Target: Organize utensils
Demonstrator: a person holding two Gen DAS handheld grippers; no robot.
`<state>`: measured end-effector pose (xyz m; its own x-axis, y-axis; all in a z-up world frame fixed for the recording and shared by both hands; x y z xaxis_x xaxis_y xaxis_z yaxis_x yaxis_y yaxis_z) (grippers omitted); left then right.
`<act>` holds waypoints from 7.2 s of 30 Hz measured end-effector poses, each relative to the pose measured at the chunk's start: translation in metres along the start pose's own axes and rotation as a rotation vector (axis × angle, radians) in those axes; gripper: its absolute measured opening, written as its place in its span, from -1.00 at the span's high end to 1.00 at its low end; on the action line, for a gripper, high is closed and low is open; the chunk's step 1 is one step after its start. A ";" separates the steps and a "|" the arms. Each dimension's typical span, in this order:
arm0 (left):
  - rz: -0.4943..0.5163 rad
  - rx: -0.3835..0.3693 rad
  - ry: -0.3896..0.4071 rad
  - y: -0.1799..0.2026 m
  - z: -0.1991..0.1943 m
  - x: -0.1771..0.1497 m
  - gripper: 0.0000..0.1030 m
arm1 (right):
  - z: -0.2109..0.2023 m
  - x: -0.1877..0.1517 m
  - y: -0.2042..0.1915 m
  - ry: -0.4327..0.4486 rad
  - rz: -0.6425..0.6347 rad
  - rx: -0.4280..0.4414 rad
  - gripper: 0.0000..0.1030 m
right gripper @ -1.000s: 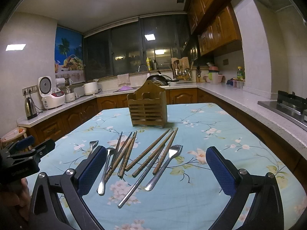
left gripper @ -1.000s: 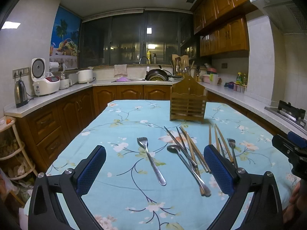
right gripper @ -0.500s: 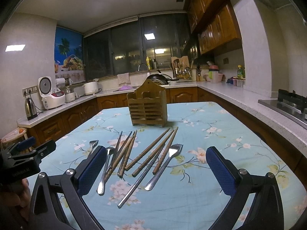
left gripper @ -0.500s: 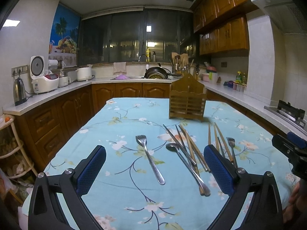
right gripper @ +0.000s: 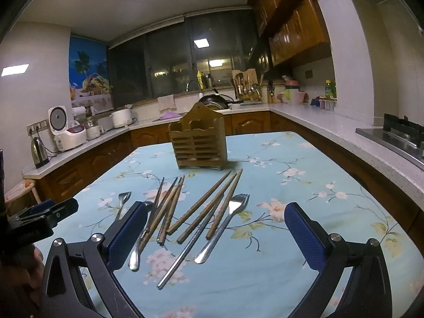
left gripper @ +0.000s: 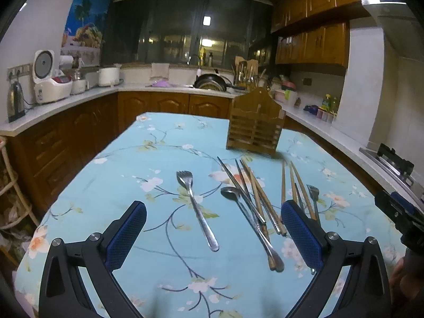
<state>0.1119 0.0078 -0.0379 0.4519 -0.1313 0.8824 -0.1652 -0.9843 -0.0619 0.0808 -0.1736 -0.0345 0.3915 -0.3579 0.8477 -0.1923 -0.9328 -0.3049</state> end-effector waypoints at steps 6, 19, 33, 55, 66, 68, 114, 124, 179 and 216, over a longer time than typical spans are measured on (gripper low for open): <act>-0.024 -0.046 -0.084 -0.007 0.027 0.014 -0.94 | 0.015 0.008 0.006 -0.052 0.034 0.006 -1.00; -0.018 -0.169 -0.284 -0.008 0.092 0.037 -0.36 | 0.101 0.003 0.041 -0.361 0.214 -0.015 -0.33; 0.001 -0.243 -0.471 0.003 0.159 0.027 0.37 | 0.154 -0.019 0.055 -0.535 0.271 -0.060 0.27; -0.068 -0.343 -0.346 -0.010 0.137 0.049 0.98 | 0.129 0.021 0.047 -0.453 0.336 0.071 0.96; -0.057 -0.326 -0.205 -0.030 0.095 0.095 0.99 | 0.125 0.069 0.024 -0.325 0.290 0.114 0.96; -0.054 -0.322 -0.183 -0.031 0.092 0.104 0.99 | 0.128 0.078 0.016 -0.298 0.271 0.124 0.96; 0.156 -0.135 0.022 0.011 0.312 0.209 0.99 | 0.302 0.140 -0.046 -0.034 -0.052 0.146 0.96; 0.132 -0.168 -0.005 -0.019 0.302 0.220 0.97 | 0.306 0.143 -0.040 -0.148 -0.016 0.172 0.95; -0.045 -0.134 -0.192 -0.040 0.070 0.068 -0.52 | 0.101 0.041 0.007 -0.149 0.089 0.071 -0.90; 0.003 -0.206 -0.438 -0.023 0.198 0.092 0.36 | 0.241 0.033 0.057 -0.442 0.203 -0.124 0.42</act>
<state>0.3306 -0.0045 -0.0480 0.7706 -0.2150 0.6000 -0.3171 -0.9459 0.0684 0.2991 -0.2493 -0.1287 0.6742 -0.5405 0.5033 -0.3990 -0.8400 -0.3677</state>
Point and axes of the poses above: each gripper's, at about its wrist camera, not at the fingertips, and z roughly the way its jaws point, y to its right, x to its top, the point moved 8 cm from there along z, roughly the way its jaws point, and after that the axes turned 14 degrees about z, right-handed, at the moved point
